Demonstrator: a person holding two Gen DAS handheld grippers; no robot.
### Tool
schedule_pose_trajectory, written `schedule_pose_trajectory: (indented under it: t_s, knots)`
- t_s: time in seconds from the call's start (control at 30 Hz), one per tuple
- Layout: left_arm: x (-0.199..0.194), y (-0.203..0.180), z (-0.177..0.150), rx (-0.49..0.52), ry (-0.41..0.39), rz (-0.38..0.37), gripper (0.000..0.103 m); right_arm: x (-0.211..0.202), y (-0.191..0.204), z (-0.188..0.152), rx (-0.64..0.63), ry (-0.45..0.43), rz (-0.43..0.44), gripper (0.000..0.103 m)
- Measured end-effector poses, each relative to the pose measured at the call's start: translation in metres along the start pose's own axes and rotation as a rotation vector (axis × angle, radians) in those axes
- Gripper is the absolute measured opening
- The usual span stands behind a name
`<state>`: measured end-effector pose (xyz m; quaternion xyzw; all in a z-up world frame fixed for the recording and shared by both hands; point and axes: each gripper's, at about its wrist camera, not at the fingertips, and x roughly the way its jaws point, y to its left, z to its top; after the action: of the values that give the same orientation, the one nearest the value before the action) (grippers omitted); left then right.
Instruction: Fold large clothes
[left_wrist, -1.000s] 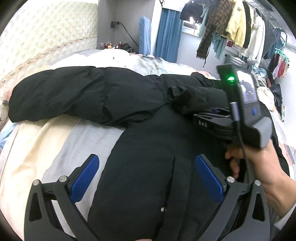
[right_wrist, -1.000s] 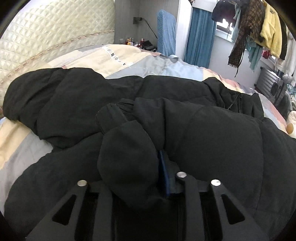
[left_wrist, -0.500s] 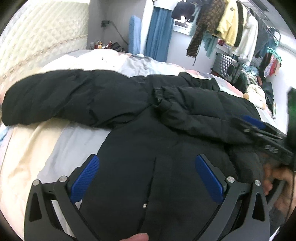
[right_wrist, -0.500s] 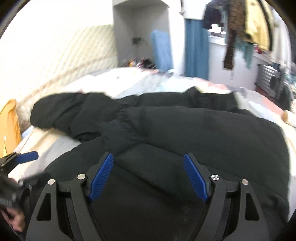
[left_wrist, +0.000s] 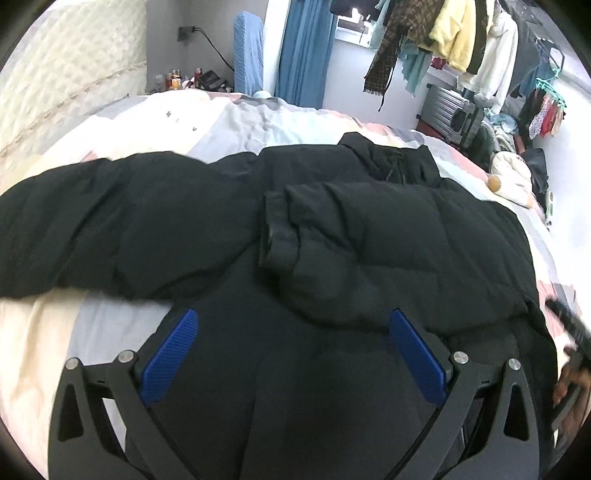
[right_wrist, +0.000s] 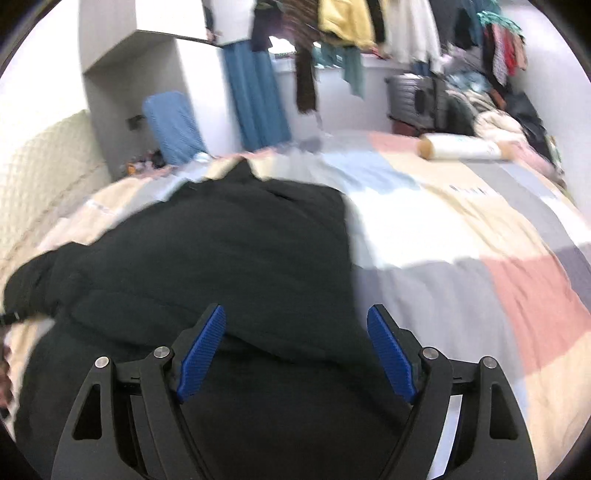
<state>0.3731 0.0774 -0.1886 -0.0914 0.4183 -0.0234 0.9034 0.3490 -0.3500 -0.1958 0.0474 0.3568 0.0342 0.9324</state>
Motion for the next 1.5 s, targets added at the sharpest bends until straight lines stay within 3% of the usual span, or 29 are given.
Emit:
schedule_pose_trajectory:
  t_s: [0.17, 0.33, 0.43, 0.47, 0.5, 0.6, 0.7, 0.8, 1.1, 1.33, 1.43, 1.5]
  knots:
    - [0.039, 0.013, 0.008, -0.069, 0.030, -0.024, 0.096, 0.037, -0.018, -0.019, 0.031, 0.115, -0.009, 0.079]
    - [0.061, 0.018, 0.008, -0.105, 0.057, -0.102, 0.083, 0.055, -0.015, -0.018, -0.002, 0.111, -0.051, 0.079]
    - [0.072, 0.014, 0.012, -0.104, 0.077, -0.117, 0.061, 0.061, -0.007, -0.009, -0.025, 0.076, -0.090, 0.079]
    - [0.073, 0.010, 0.015, -0.105, 0.088, -0.146, 0.040, 0.059, -0.005, -0.007, -0.033, 0.054, -0.097, 0.079]
    - [0.071, 0.007, 0.017, -0.103, 0.086, -0.158, 0.031, 0.054, -0.003, -0.003, -0.038, 0.006, -0.106, 0.079]
    - [0.058, -0.006, 0.026, -0.086, 0.038, -0.170, 0.020, 0.040, -0.011, 0.006, 0.031, -0.086, -0.109, 0.079]
    - [0.050, -0.022, 0.036, -0.069, 0.008, -0.220, 0.017, 0.028, -0.031, 0.010, 0.127, -0.144, -0.118, 0.079]
    - [0.043, -0.045, 0.045, -0.019, -0.028, -0.203, 0.017, 0.023, -0.048, 0.011, 0.198, -0.167, -0.121, 0.079]
    - [0.095, -0.048, 0.030, -0.010, 0.062, -0.089, 0.017, 0.053, -0.060, 0.003, 0.221, -0.079, -0.109, 0.088]
    - [0.092, -0.056, 0.021, 0.050, 0.051, -0.040, 0.019, 0.065, -0.064, -0.005, 0.223, -0.012, -0.095, 0.089]
    - [0.076, -0.053, 0.020, 0.055, 0.047, -0.043, 0.026, 0.051, -0.058, -0.003, 0.194, -0.026, -0.113, 0.089]
    - [0.059, -0.050, 0.019, 0.059, 0.029, -0.031, 0.048, 0.039, -0.051, -0.003, 0.174, -0.029, -0.111, 0.089]
